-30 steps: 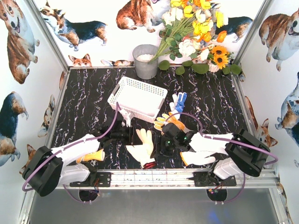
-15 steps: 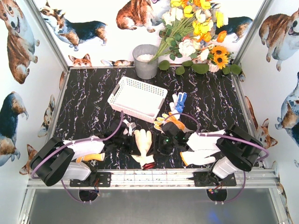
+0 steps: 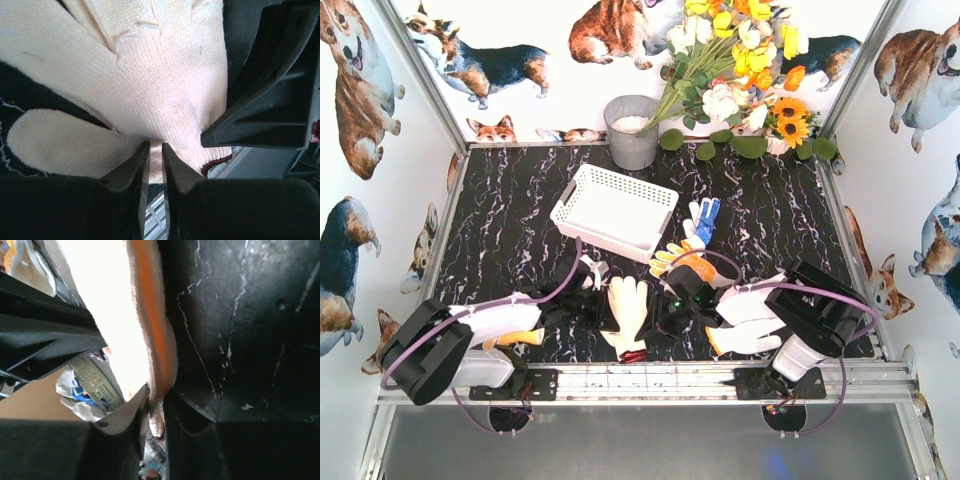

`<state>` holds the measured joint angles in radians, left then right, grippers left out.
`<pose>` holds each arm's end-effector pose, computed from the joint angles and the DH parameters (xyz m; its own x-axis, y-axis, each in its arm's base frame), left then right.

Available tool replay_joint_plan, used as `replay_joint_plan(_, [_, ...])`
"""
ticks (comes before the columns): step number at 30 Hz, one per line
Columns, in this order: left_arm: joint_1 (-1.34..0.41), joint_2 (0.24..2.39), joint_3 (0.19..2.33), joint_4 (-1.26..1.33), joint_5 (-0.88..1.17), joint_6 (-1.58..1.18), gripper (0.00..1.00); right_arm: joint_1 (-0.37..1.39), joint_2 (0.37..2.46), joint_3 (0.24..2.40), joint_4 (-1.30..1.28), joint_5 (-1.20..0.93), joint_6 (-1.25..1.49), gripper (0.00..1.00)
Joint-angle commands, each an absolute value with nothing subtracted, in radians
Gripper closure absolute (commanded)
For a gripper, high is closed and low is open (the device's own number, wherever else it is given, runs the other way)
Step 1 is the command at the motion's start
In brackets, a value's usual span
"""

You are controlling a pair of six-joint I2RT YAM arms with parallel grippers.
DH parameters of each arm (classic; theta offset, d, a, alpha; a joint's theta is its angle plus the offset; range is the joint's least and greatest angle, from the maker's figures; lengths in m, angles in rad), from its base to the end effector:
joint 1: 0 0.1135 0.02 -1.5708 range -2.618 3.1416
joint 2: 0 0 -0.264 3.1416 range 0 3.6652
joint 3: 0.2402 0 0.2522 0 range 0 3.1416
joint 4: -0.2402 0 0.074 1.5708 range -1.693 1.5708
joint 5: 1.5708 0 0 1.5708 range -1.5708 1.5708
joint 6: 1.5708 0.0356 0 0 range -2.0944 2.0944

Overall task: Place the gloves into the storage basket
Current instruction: Pick up the glove from the center of the board.

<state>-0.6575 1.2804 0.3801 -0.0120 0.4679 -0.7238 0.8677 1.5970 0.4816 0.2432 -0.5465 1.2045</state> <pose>0.1551 -0.1400 0.1281 -0.9750 0.0061 -0.2223 0.1578 0.7230 -0.6725 0.1512 0.2070 0.1038 -0.9876 0.0685 0.1412 0.1515 0.6519 0.7430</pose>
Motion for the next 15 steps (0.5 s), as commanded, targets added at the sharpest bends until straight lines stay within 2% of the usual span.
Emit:
replay_joint_plan(1, [-0.661, 1.208, 0.39, -0.067, 0.373, -0.672, 0.87, 0.865, 1.593, 0.453, 0.366, -0.564, 1.298, 0.85])
replay_joint_plan(5, [-0.67, 1.105, 0.436, -0.11, 0.342, -0.601, 0.78, 0.863, 1.591, 0.461, 0.376, -0.573, 1.36, 0.95])
replay_joint_plan(8, [-0.693, 1.017, 0.48, -0.176, 0.292, -0.523, 0.66, 0.854, 1.579, 0.479, 0.355, -0.576, 1.391, 0.99])
replay_joint_plan(11, [-0.732, 0.95, 0.518, -0.237, 0.229, -0.45, 0.51, 0.835, 1.555, 0.486, 0.313, -0.577, 1.412, 1.0])
replay_joint_plan(15, [-0.812, 0.895, 0.536, -0.247, 0.15, -0.407, 0.38, 0.799, 1.525, 0.493, 0.265, -0.593, 1.438, 1.0])
